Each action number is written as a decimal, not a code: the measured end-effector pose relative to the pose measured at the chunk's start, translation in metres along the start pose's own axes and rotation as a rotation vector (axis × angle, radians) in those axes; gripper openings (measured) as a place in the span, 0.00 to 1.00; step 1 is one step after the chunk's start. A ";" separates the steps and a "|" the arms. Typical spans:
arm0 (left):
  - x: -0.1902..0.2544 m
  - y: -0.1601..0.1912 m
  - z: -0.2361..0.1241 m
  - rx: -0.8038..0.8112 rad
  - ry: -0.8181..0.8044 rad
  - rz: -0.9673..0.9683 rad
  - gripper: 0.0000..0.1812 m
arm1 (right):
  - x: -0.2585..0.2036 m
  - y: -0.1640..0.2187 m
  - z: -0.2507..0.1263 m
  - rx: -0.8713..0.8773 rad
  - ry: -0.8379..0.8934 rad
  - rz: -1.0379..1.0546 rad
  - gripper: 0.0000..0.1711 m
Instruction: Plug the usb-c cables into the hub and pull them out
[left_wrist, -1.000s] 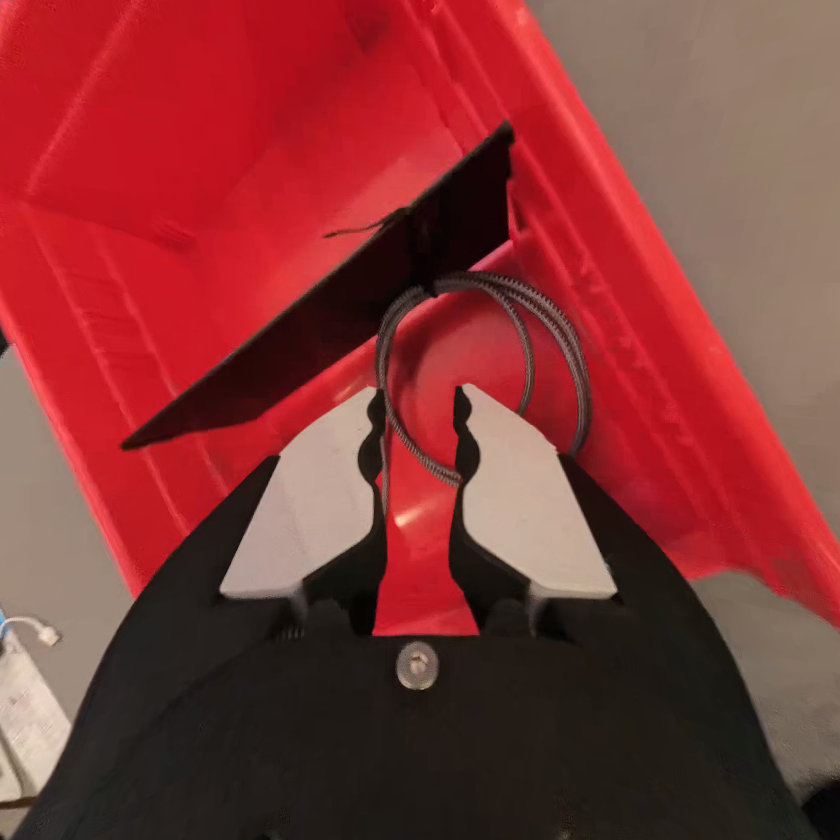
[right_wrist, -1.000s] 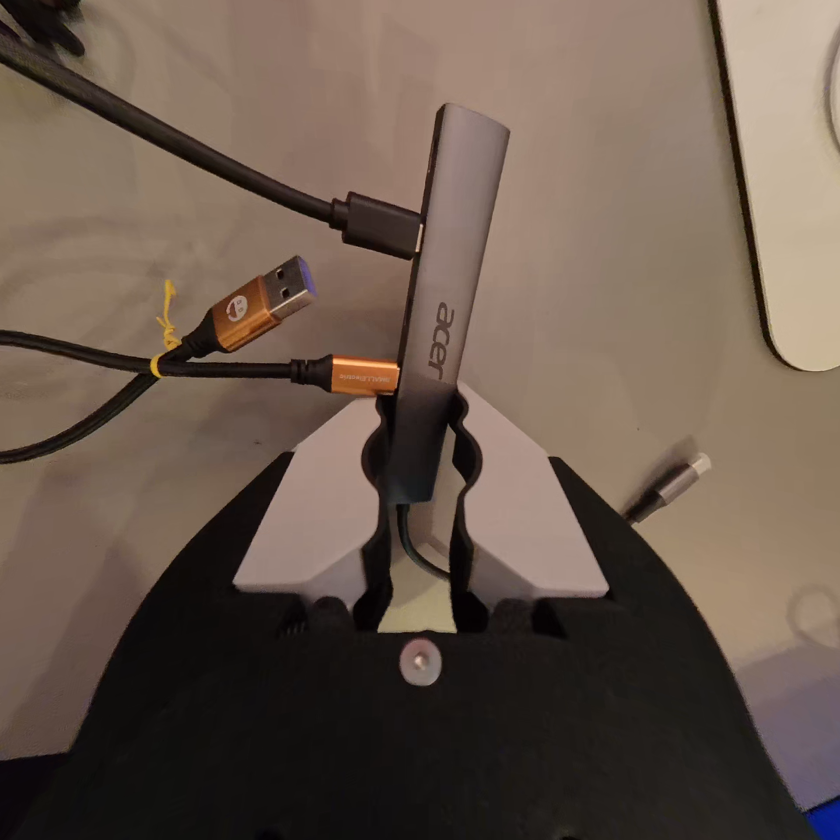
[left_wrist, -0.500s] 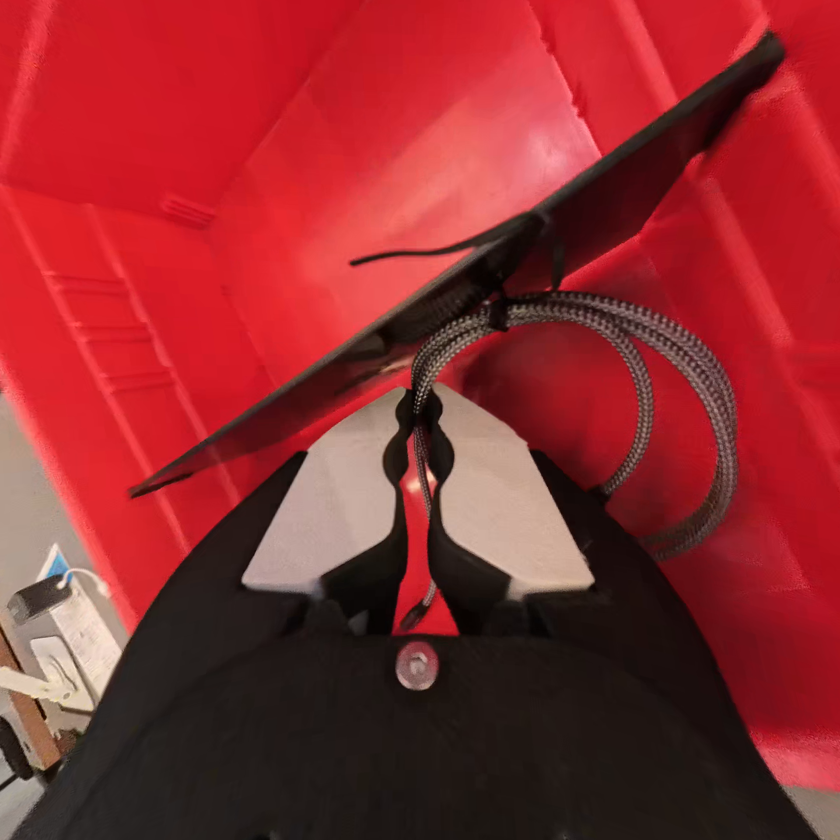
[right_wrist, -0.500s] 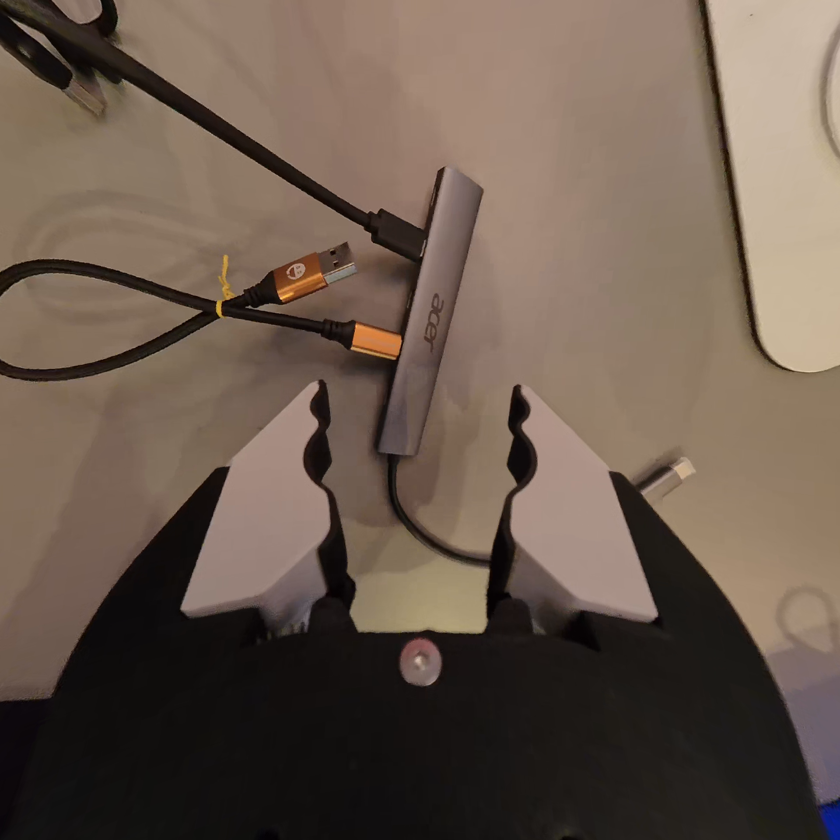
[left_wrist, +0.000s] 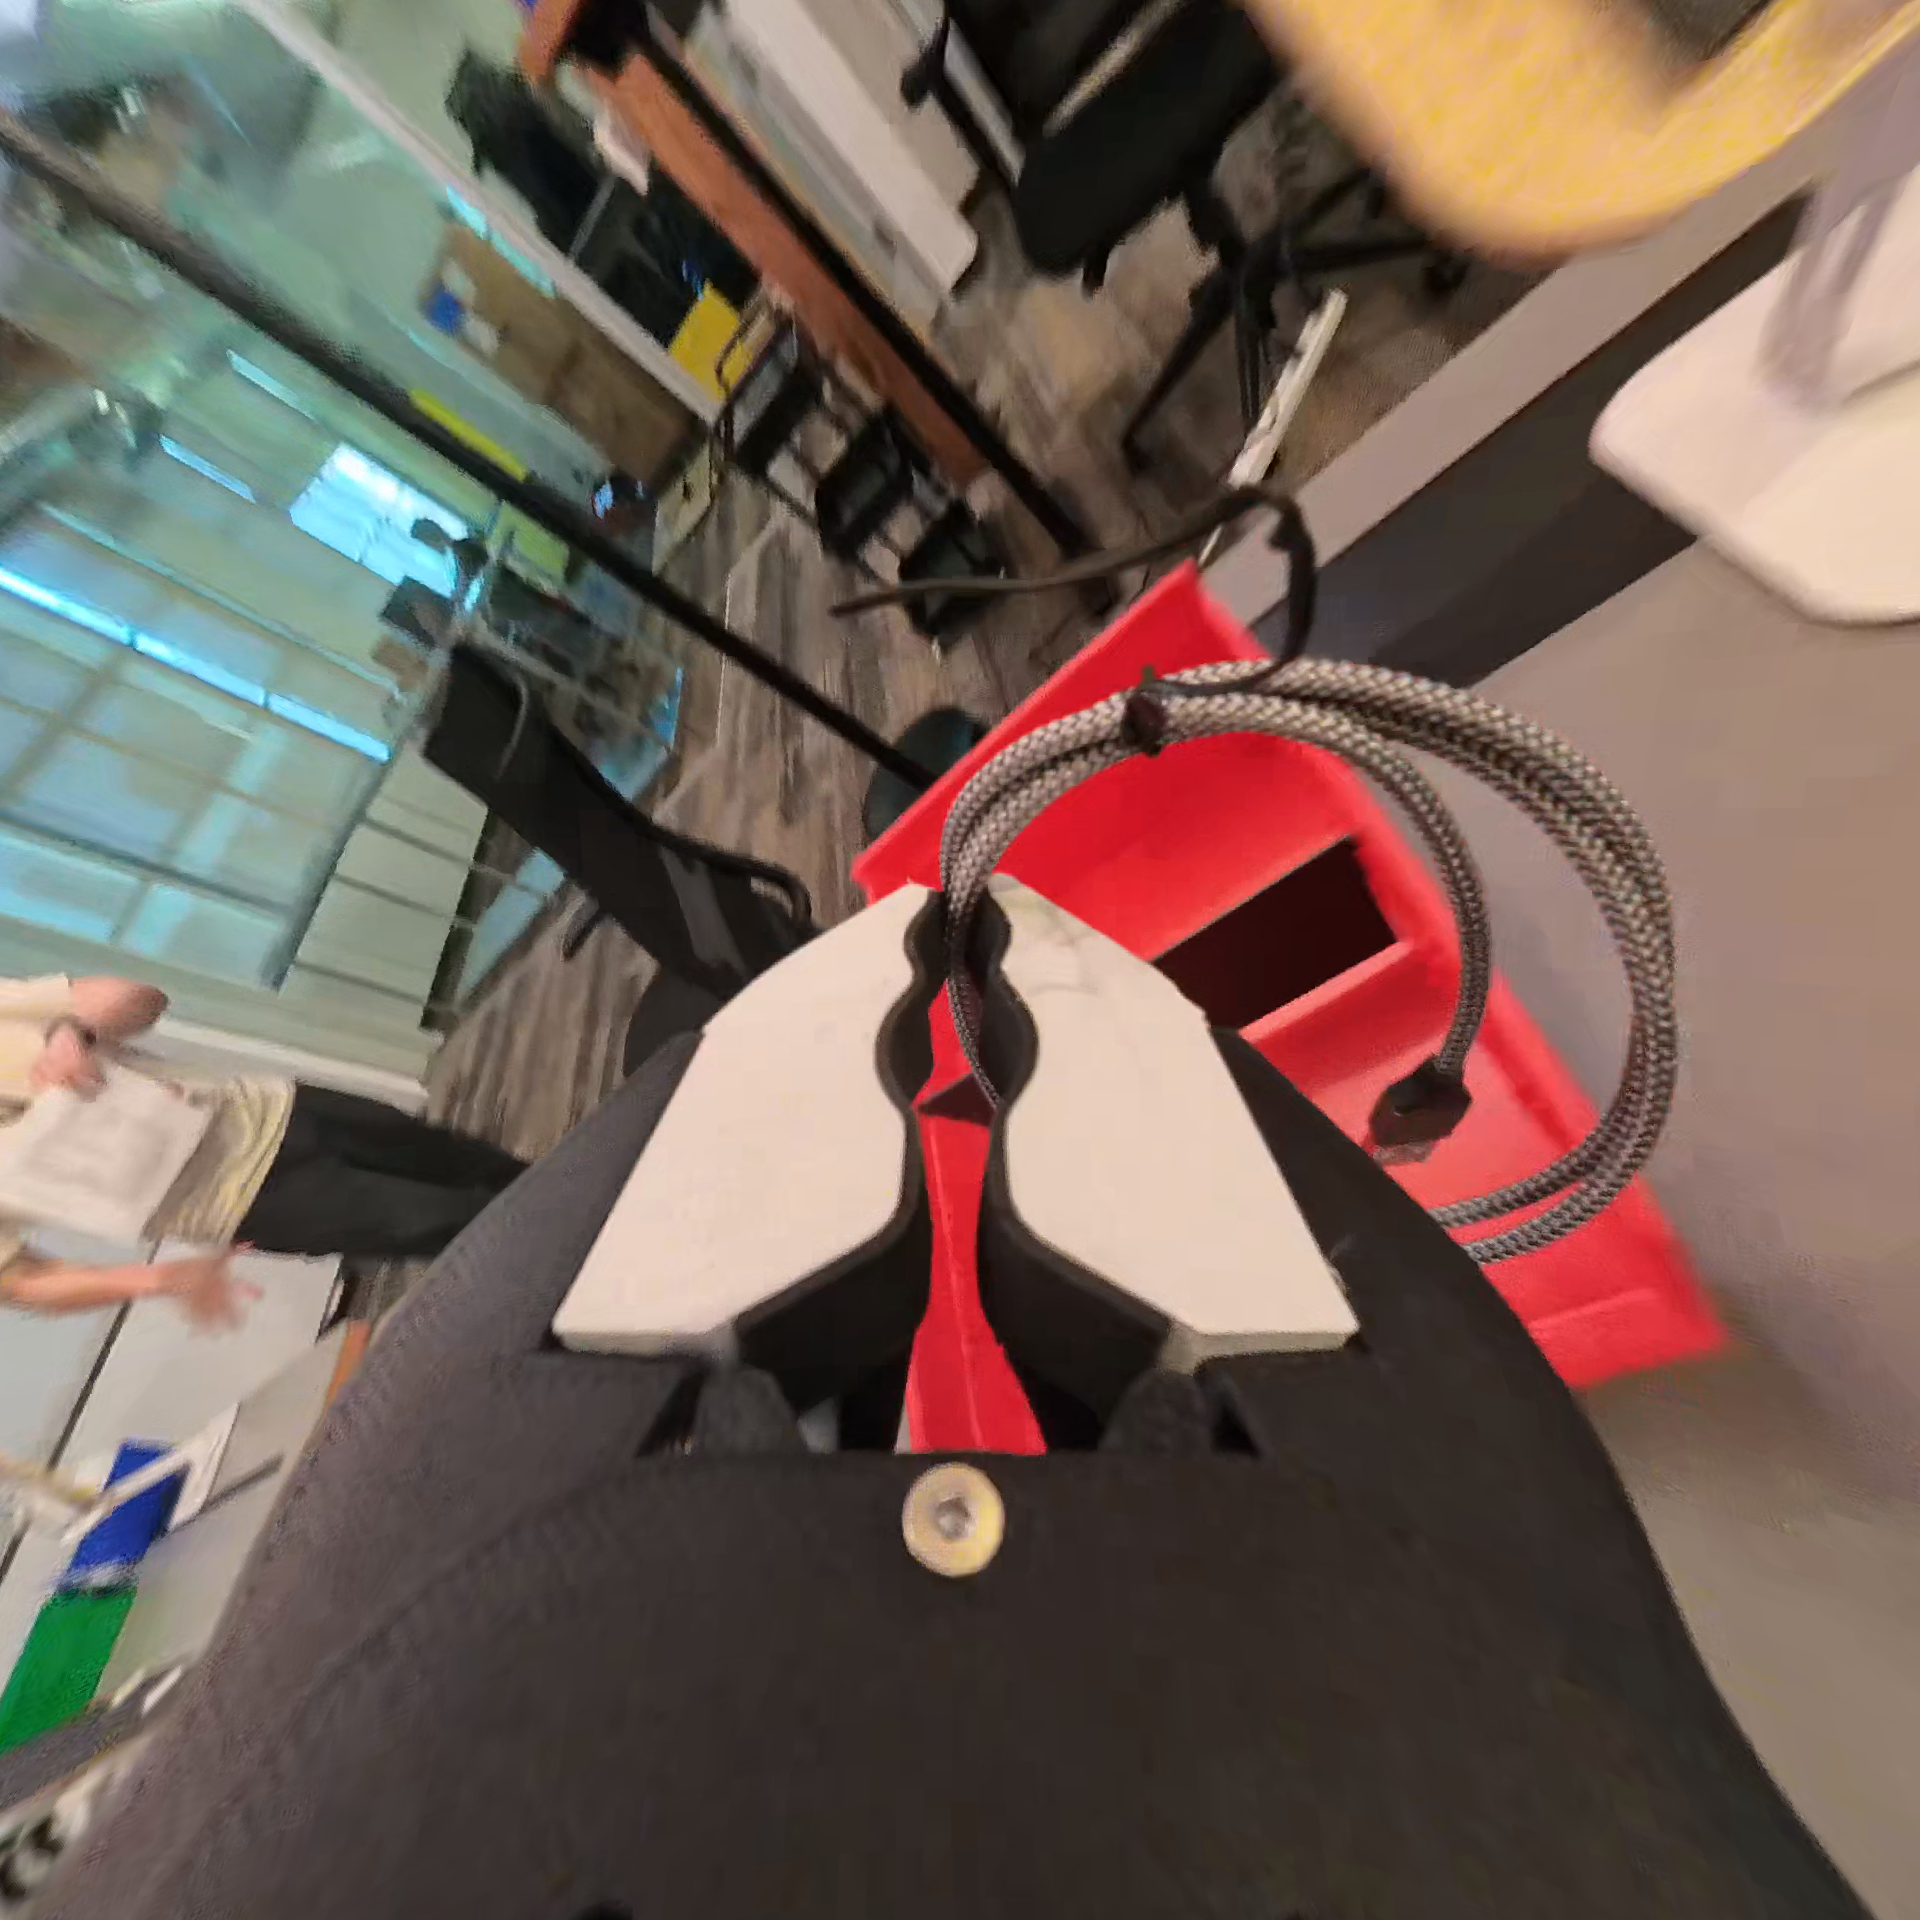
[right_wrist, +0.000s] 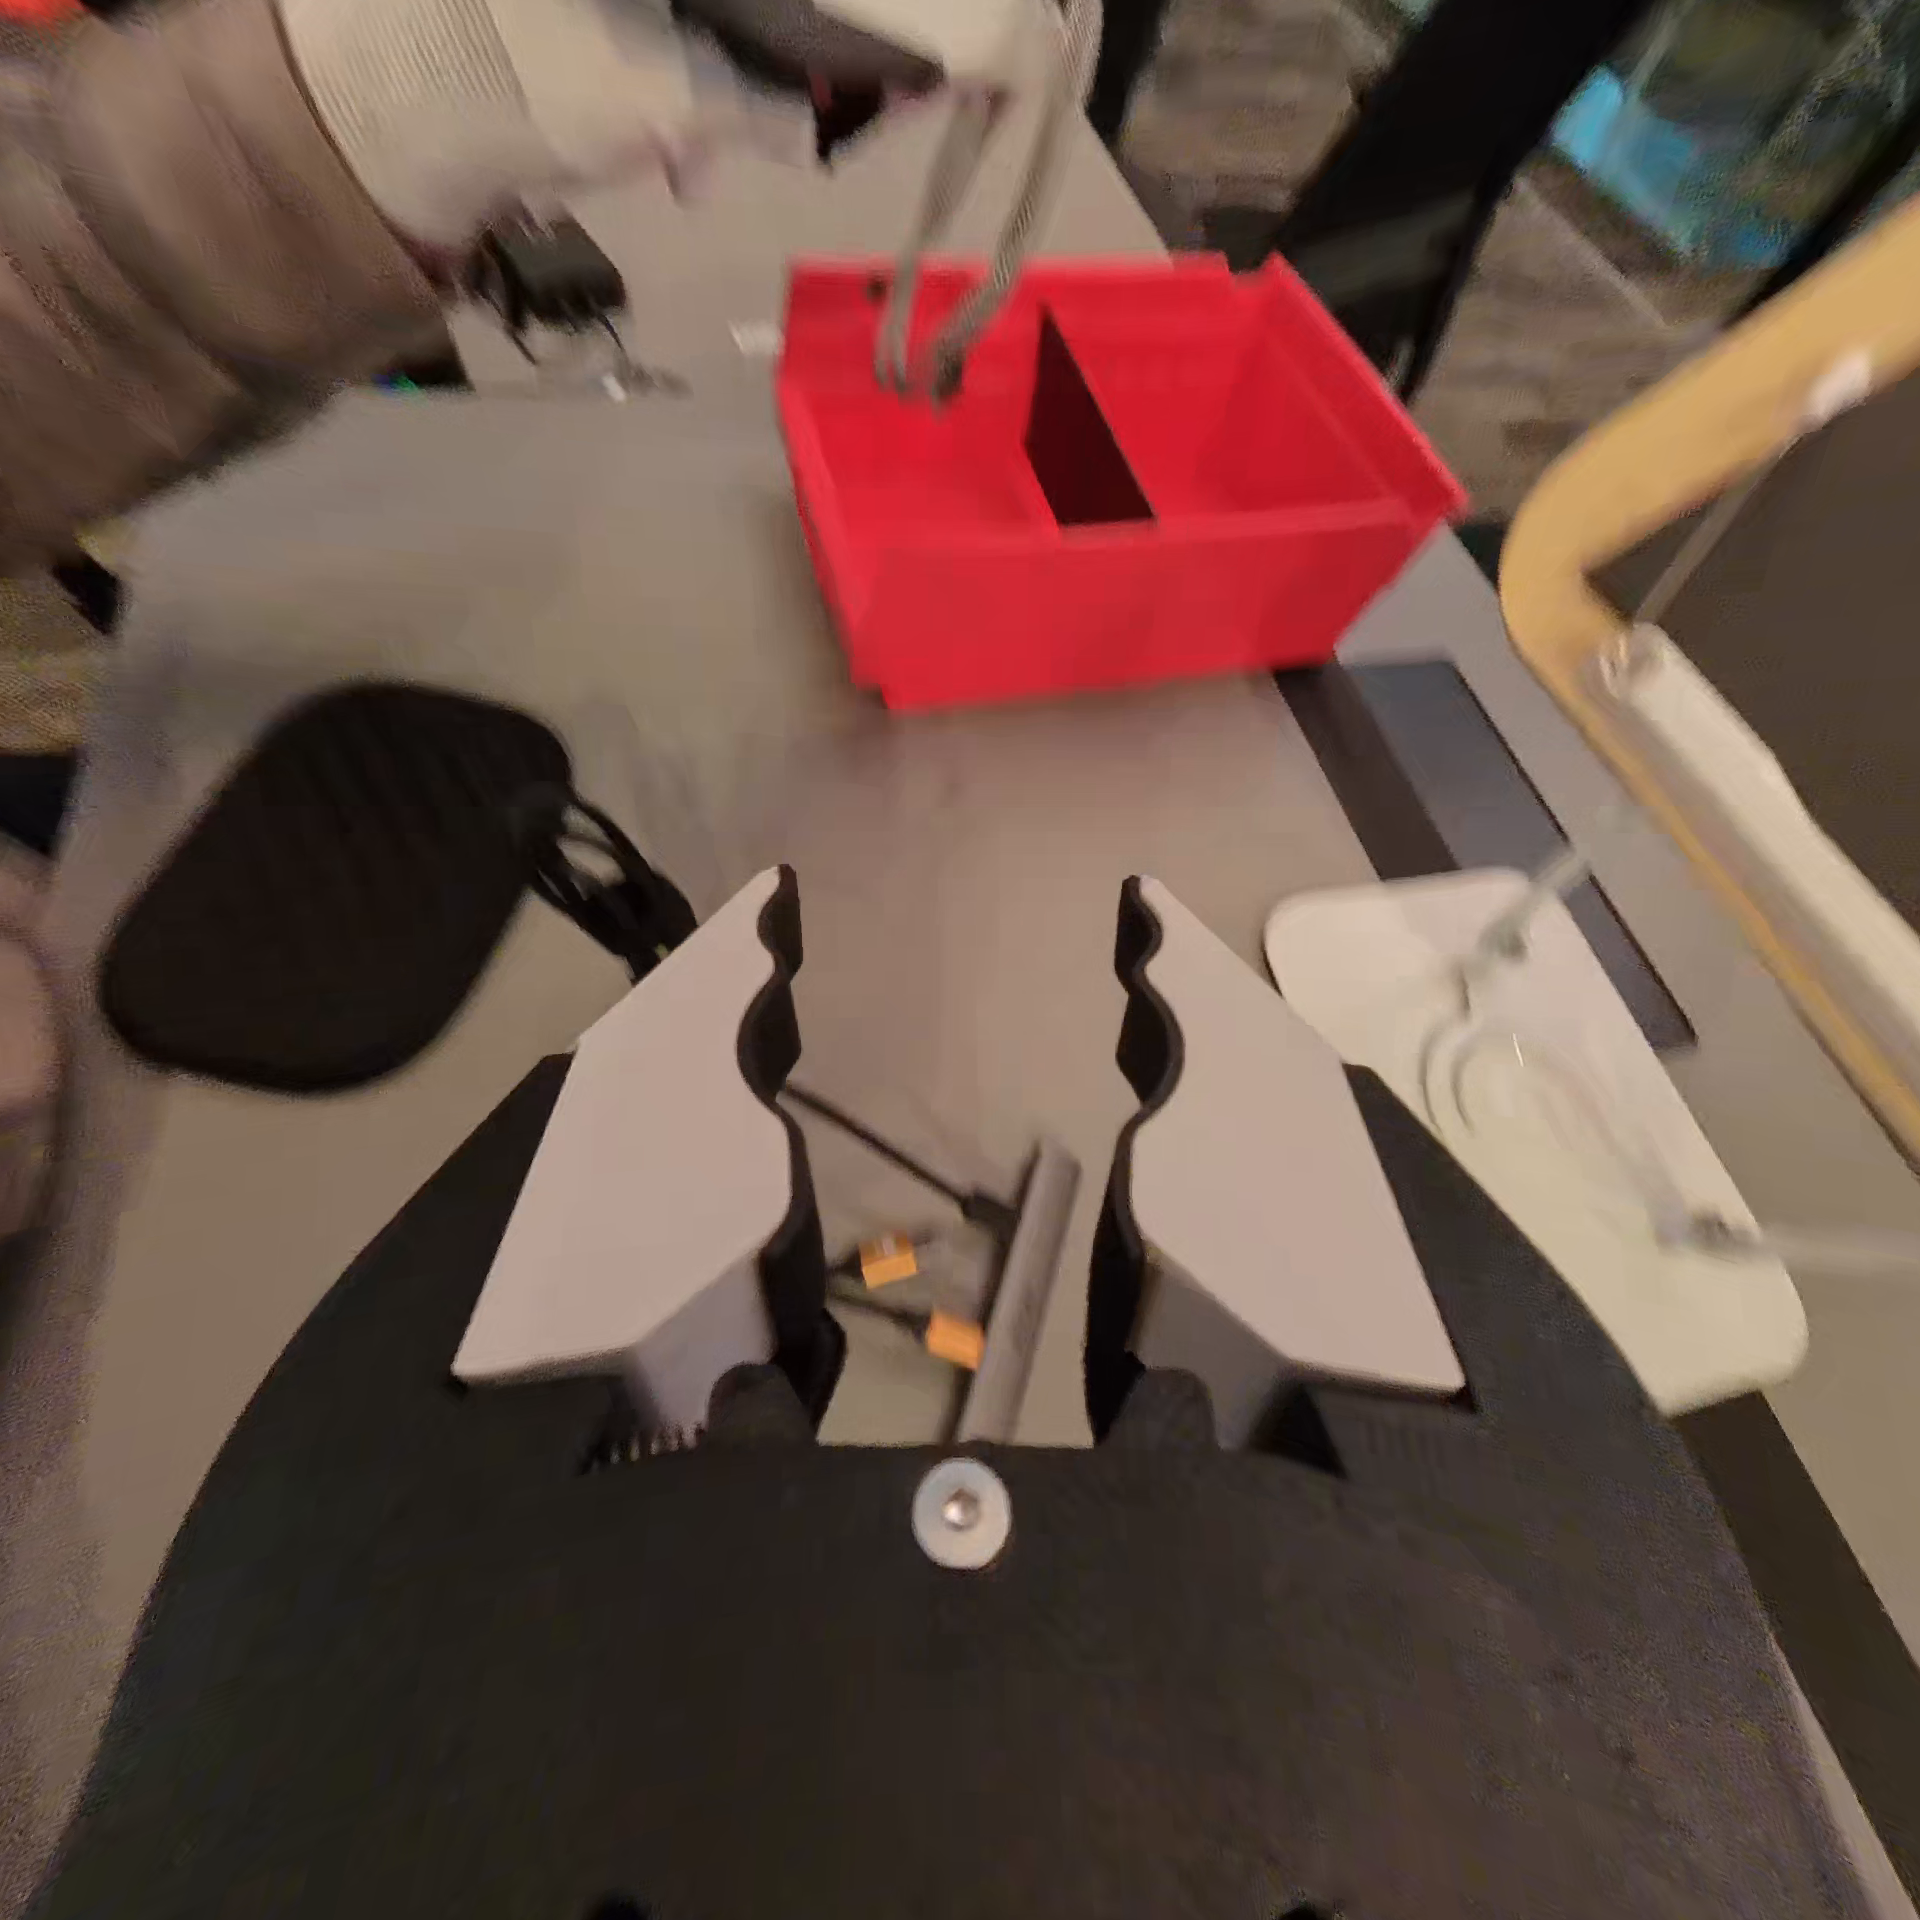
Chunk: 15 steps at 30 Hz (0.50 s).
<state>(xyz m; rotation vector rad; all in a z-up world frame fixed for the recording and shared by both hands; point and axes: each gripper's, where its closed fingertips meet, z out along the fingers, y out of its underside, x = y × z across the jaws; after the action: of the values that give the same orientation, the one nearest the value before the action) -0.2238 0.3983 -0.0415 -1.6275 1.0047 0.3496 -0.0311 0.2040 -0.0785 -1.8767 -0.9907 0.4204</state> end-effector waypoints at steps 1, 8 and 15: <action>0.007 -0.014 -0.011 0.031 0.018 0.005 0.02 | -0.005 -0.017 0.005 0.048 -0.023 0.001 0.33; 0.076 -0.089 -0.064 0.179 0.277 -0.077 0.02 | -0.027 -0.068 0.032 0.216 -0.224 0.077 0.39; 0.125 -0.125 -0.077 0.266 0.430 -0.050 0.02 | -0.032 -0.067 0.019 0.313 -0.345 0.126 0.00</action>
<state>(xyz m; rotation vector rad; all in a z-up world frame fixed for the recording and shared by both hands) -0.0765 0.2763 -0.0209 -1.5088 1.2678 -0.1735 -0.0936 0.2060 -0.0342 -1.6162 -0.9658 0.9441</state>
